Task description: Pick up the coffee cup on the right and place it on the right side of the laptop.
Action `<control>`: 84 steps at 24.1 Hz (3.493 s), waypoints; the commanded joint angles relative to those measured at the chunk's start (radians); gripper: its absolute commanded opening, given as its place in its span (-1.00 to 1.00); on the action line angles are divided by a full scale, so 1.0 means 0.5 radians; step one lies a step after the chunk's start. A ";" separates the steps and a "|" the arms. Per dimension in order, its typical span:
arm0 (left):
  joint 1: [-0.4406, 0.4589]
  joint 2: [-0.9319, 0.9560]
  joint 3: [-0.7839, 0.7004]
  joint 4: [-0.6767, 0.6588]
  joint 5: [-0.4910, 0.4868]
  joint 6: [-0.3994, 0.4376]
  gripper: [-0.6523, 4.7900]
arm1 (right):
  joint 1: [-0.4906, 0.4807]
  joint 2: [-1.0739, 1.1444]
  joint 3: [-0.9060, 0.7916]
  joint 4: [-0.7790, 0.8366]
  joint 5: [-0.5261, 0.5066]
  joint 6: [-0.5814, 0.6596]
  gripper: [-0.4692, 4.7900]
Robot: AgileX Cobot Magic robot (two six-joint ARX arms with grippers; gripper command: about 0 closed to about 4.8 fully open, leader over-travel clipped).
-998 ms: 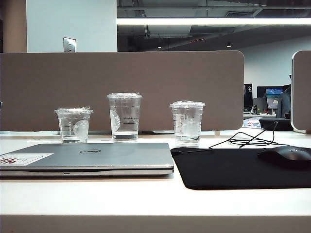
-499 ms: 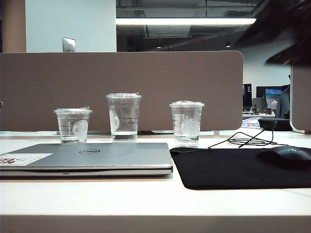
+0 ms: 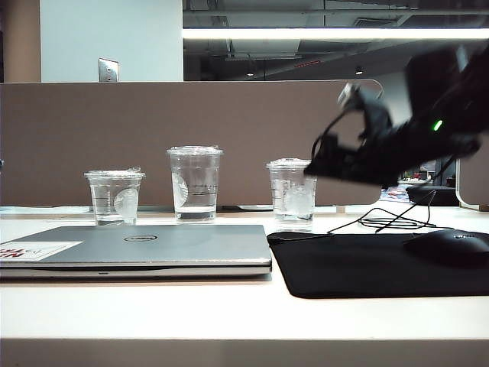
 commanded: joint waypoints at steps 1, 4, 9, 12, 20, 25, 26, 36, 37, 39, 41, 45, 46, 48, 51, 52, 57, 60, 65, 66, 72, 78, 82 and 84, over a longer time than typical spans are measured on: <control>0.002 0.000 0.005 0.001 0.005 0.008 -0.78 | 0.008 0.159 0.158 0.007 -0.025 -0.011 1.00; 0.002 0.000 0.005 0.001 0.005 0.008 -0.78 | 0.021 0.294 0.268 0.005 -0.018 -0.012 1.00; 0.002 0.000 0.005 0.001 0.005 0.008 -0.78 | 0.032 0.449 0.428 0.002 -0.053 -0.011 1.00; 0.002 0.000 0.005 0.001 0.005 0.008 -0.78 | 0.045 0.470 0.481 -0.047 -0.053 -0.012 1.00; 0.002 0.000 0.005 0.000 0.005 0.008 -0.78 | 0.059 0.539 0.655 -0.118 -0.081 -0.011 1.00; 0.002 0.000 0.005 -0.001 0.005 0.008 -0.78 | 0.059 0.597 0.727 -0.150 -0.136 -0.011 1.00; 0.002 0.000 0.005 -0.001 0.005 0.008 -0.78 | 0.061 0.611 0.742 -0.150 -0.136 -0.011 1.00; 0.002 0.000 0.005 -0.002 0.005 0.008 -0.78 | 0.082 0.708 0.817 -0.135 -0.127 -0.011 1.00; 0.002 0.000 0.005 -0.002 0.005 0.008 -0.78 | 0.082 0.708 0.818 -0.134 -0.120 -0.011 1.00; 0.002 0.000 0.005 -0.002 0.005 0.008 -0.78 | 0.082 0.708 0.818 -0.134 -0.106 -0.011 1.00; 0.002 0.000 0.005 -0.002 0.005 0.008 -0.78 | 0.082 0.708 0.819 -0.132 -0.107 -0.011 1.00; 0.002 0.000 0.005 -0.002 0.005 0.008 -0.78 | 0.082 0.708 0.819 -0.124 -0.107 -0.006 1.00; 0.002 0.000 0.005 -0.002 0.005 0.008 -0.78 | 0.082 0.708 0.819 -0.117 -0.107 0.000 1.00; 0.002 0.000 0.005 -0.002 0.005 0.008 -0.78 | 0.082 0.708 0.819 -0.087 -0.107 0.005 1.00; 0.002 0.000 0.005 -0.002 0.005 0.008 -0.78 | 0.082 0.708 0.819 -0.070 -0.107 0.005 1.00; 0.002 0.000 0.005 -0.002 0.005 0.008 -0.78 | 0.082 0.708 0.819 -0.067 -0.107 0.005 1.00; 0.002 0.000 0.005 -0.002 0.005 0.008 -0.78 | 0.082 0.708 0.819 -0.069 -0.107 0.005 1.00; 0.002 0.000 0.005 -0.002 0.005 0.008 -0.78 | 0.082 0.708 0.819 -0.075 -0.108 0.005 1.00; 0.002 0.000 0.005 -0.002 0.005 0.008 -0.78 | 0.082 0.708 0.819 -0.075 -0.108 0.005 0.80; 0.002 0.000 0.005 -0.002 0.005 0.008 -0.78 | 0.082 0.708 0.819 -0.075 -0.108 0.005 0.80; 0.002 0.000 0.005 -0.002 0.005 0.008 -0.78 | 0.082 0.708 0.819 -0.075 -0.108 0.005 0.80; 0.002 0.000 0.005 -0.002 0.005 0.008 -0.78 | 0.082 0.708 0.819 -0.075 -0.116 0.005 0.39; 0.002 0.000 0.005 -0.002 0.005 0.008 -0.78 | 0.082 0.708 0.819 -0.075 -0.134 0.005 0.39; 0.002 0.000 0.005 -0.002 0.005 0.008 -0.78 | 0.082 0.708 0.819 -0.076 -0.138 0.005 0.39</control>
